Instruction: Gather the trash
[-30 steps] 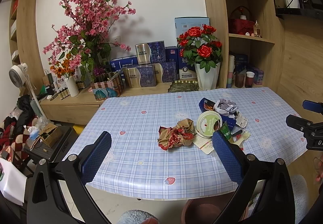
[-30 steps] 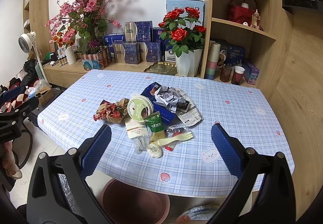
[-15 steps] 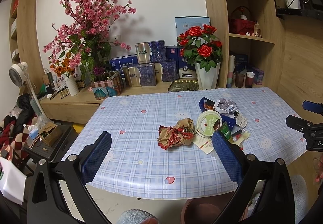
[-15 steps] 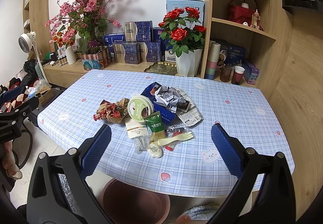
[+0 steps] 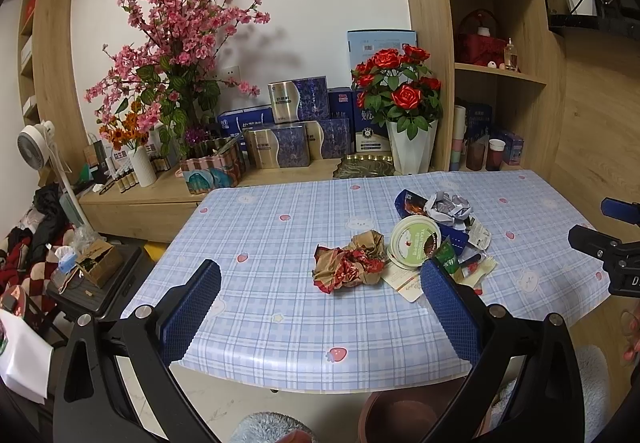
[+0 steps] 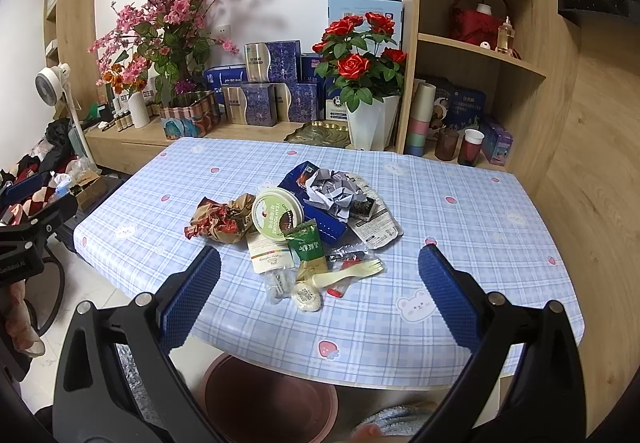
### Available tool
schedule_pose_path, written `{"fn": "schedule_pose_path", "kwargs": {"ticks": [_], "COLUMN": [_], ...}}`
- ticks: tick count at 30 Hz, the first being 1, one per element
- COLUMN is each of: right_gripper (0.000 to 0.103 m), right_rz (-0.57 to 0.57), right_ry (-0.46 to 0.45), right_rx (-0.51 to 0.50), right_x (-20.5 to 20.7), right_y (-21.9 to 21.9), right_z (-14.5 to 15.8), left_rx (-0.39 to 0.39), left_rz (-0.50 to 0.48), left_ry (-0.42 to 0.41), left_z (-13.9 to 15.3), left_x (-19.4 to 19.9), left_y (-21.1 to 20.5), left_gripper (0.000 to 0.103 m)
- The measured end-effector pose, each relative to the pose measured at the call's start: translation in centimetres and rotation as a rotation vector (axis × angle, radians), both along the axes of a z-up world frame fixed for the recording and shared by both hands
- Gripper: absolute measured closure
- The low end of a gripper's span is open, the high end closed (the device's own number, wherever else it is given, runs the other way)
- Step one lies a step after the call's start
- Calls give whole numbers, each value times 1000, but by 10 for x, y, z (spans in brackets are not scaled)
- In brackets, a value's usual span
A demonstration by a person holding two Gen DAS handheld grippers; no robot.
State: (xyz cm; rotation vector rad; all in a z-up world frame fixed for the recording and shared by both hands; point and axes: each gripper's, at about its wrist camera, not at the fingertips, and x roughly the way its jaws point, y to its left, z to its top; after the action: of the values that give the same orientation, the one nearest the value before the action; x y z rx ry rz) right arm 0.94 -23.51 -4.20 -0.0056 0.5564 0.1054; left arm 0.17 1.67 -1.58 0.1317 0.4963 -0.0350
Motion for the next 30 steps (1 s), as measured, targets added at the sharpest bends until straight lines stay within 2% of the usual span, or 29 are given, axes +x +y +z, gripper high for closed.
{"fn": "schedule_pose_path", "kwargs": {"ticks": [5,9,16,21,24,29,30], "right_gripper": [5,5,5,5,5,6,6], "right_rz": [7,35,20,19,22,6,0], "right_ry": [1,32,78,100,134,153,153], "right_rx": [16,49,80,81,76,-2,-11], "right_x": [2,8,22,35,45,57,60], "right_y": [-2,-4,-9,-8,-8,-6,-6], "right_z": [-6,-13,-39,-54,-64,-78,-80], "left_rx": [-9,-56,-103,-125,-90,-82,-79], "left_rz": [-6,-20,-52,-76,-52,-113,-123], "left_ry": [42,102,197,260,240,234,242], "left_z": [-11,-30,-70,-87,-87,-87,-88], "left_x": [9,21,41,56,62,86,93], "left_y": [1,10,31,35,30,18,16], "left_gripper": [5,5,5,5,5,7,11]}}
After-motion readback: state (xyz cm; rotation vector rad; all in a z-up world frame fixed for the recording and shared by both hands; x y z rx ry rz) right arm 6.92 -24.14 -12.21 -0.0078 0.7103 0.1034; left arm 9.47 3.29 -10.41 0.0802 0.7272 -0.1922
